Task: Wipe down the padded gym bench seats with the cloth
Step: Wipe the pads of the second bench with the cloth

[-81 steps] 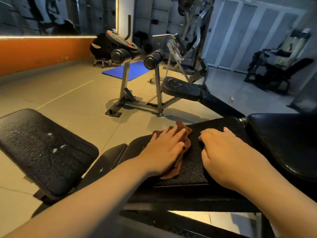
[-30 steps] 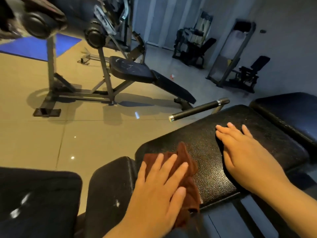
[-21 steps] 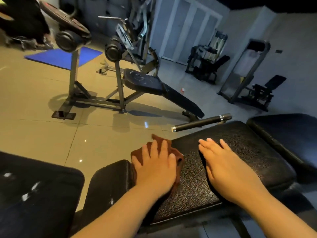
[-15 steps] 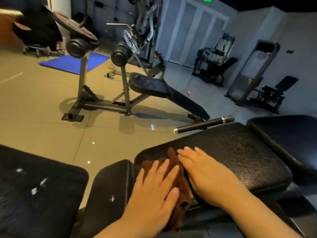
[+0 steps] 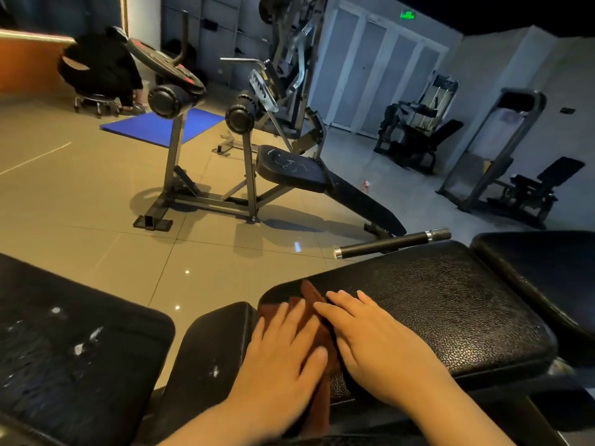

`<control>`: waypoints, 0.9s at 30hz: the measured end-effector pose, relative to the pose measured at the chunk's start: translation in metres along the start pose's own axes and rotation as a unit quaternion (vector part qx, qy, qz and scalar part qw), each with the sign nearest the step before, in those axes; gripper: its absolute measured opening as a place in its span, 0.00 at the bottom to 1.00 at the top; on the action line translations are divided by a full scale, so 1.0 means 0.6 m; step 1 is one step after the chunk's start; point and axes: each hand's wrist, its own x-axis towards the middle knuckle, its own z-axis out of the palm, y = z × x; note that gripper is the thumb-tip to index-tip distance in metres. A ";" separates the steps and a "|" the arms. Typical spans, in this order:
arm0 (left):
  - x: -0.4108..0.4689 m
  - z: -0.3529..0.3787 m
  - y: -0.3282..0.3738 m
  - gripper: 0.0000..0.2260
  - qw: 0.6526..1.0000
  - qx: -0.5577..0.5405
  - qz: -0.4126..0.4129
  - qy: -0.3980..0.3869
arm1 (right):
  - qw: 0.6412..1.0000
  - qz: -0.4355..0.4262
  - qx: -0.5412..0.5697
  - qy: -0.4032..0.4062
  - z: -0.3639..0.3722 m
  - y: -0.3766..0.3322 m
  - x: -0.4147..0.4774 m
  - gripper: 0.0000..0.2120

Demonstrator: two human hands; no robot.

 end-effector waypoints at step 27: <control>-0.041 0.031 -0.035 0.24 0.952 -0.245 -0.091 0.157 | 0.997 0.040 -0.066 -0.019 0.005 -0.064 0.071 0.31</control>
